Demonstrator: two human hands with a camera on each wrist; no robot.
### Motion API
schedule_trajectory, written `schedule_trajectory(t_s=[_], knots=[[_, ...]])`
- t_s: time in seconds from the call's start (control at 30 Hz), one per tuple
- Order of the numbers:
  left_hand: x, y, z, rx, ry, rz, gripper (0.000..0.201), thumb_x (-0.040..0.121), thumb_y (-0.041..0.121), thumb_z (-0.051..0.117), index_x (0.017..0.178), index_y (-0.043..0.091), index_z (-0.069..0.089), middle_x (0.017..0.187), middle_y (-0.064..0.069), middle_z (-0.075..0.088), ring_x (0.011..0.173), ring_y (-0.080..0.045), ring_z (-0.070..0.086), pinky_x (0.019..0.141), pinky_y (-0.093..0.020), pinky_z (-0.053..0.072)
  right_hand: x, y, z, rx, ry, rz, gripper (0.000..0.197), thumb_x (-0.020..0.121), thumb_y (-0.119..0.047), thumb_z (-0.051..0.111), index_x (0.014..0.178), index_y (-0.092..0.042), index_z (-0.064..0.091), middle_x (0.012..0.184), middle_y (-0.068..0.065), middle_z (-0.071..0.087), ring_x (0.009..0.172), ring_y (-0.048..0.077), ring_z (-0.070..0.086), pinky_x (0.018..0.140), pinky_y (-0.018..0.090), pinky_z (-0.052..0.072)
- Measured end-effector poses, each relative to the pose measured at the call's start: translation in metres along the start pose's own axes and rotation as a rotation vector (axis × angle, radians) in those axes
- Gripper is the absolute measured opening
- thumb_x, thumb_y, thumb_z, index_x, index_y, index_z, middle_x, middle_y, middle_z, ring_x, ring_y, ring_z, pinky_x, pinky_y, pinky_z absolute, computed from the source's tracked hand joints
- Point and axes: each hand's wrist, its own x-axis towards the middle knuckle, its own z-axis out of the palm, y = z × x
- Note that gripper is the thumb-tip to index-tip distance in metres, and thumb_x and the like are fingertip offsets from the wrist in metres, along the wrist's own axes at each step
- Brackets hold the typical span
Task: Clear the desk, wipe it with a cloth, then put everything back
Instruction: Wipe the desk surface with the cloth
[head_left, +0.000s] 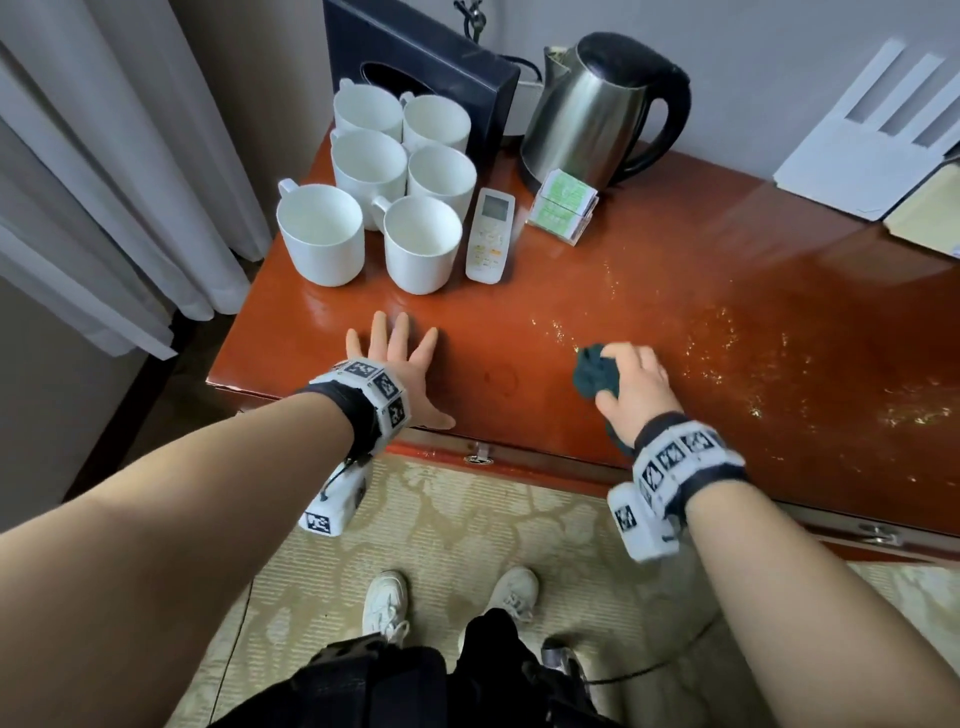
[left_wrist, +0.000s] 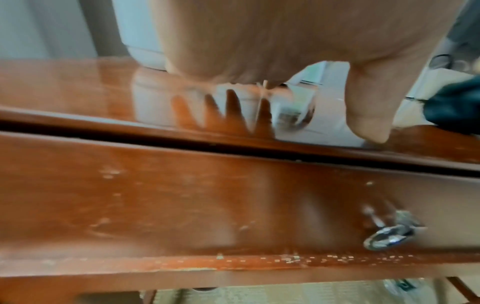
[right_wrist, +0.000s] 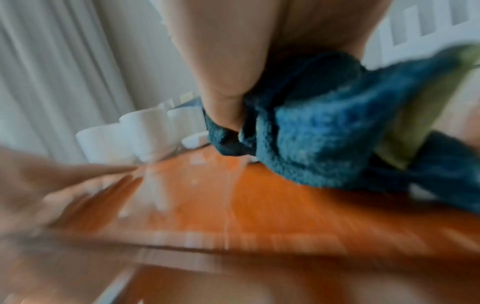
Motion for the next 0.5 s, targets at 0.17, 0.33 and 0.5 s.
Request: schedule_trajectory(t_s=[0.17, 0.33, 0.5], knots=[[0.009, 0.02, 0.006, 0.023, -0.017, -0.05, 0.127, 0.062, 0.08, 0.059, 0.146, 0.032, -0.022, 0.153, -0.01, -0.03, 0.141, -0.034, -0.025, 0.114, -0.058, -0.008, 0.063, -0.04, -0.01, -0.013, 0.062, -0.092, 0.048, 0.089, -0.012, 0.047, 0.134, -0.024, 0.037, 0.143, 0.006, 0.031, 0.13, 0.028, 0.031, 0.106, 0.043, 0.035], [0.012, 0.023, 0.006, 0.033, -0.034, -0.074, 0.129, 0.059, 0.08, 0.06, 0.146, 0.033, -0.022, 0.153, -0.009, -0.031, 0.141, -0.035, -0.025, 0.112, -0.059, -0.007, 0.075, -0.047, 0.028, -0.21, -0.044, -0.1, 0.047, 0.096, -0.031, 0.041, 0.142, -0.034, 0.029, 0.153, 0.003, 0.016, 0.139, 0.029, 0.018, 0.111, 0.047, 0.022], [0.012, 0.023, 0.008, 0.031, -0.033, -0.081, 0.129, 0.059, 0.079, 0.062, 0.146, 0.033, -0.022, 0.152, -0.009, -0.032, 0.141, -0.035, -0.025, 0.112, -0.059, -0.007, 0.043, -0.026, 0.024, -0.217, -0.037, -0.168, 0.041, 0.088, -0.014, 0.046, 0.124, -0.032, 0.043, 0.144, 0.002, 0.026, 0.13, 0.03, 0.026, 0.101, 0.045, 0.032]])
